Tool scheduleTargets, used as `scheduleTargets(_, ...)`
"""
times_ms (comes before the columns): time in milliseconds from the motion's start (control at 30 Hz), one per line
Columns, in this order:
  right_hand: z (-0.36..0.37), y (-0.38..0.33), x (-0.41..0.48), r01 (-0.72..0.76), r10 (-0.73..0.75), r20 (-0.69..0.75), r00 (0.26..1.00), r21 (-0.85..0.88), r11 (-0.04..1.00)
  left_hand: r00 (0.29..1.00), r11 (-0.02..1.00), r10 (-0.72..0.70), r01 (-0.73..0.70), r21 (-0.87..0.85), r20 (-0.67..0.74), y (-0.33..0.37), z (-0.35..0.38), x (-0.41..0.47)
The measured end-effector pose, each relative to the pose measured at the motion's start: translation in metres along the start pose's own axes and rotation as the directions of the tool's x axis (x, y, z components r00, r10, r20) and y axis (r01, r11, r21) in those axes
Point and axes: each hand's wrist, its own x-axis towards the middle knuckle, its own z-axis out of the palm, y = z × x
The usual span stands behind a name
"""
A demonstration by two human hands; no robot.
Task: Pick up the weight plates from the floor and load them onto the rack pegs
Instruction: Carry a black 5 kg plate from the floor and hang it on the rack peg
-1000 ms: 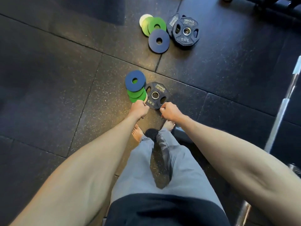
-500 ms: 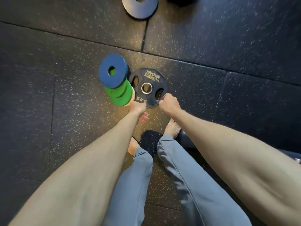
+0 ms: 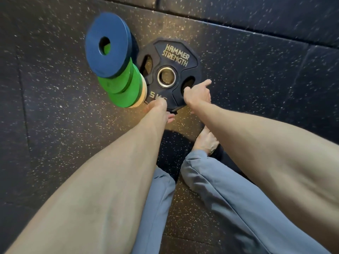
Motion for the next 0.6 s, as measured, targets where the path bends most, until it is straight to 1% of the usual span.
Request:
scheduleTargets(133,0.009,0.001,0.015,-0.04,0.04,-0.021,0.999,0.001,0.999,0.998,0.995,-0.006,0.0,-0.103,-0.057,-0.002,0.006,0.019)
scheduleTargets(233,0.013,0.005,0.021,0.002,-0.003,-0.02,1.0,-0.054,0.999,0.997,0.991,-0.025,0.015,-0.136,-0.073,-0.005,0.011,0.033)
scheduleTargets(400,0.01,0.004,0.022,0.081,-0.087,-0.045,0.995,-0.126,0.989,0.995,0.954,0.02,-0.049,-0.297,-0.101,-0.01,0.014,0.028)
scheduleTargets(500,0.003,0.002,0.014,0.147,-0.163,-0.081,0.983,-0.173,0.974,0.998,0.922,0.037,-0.051,-0.383,-0.043,-0.017,0.012,0.02)
scheduleTargets(533,0.0,0.001,0.01,0.167,-0.185,-0.086,0.979,-0.188,0.968,0.999,0.897,0.049,-0.05,-0.44,-0.015,-0.021,0.012,0.019)
scheduleTargets(600,-0.006,-0.002,0.003,0.196,-0.218,-0.09,0.972,-0.213,0.957,0.993,0.81,0.076,-0.008,-0.587,0.091,-0.028,0.011,0.015)
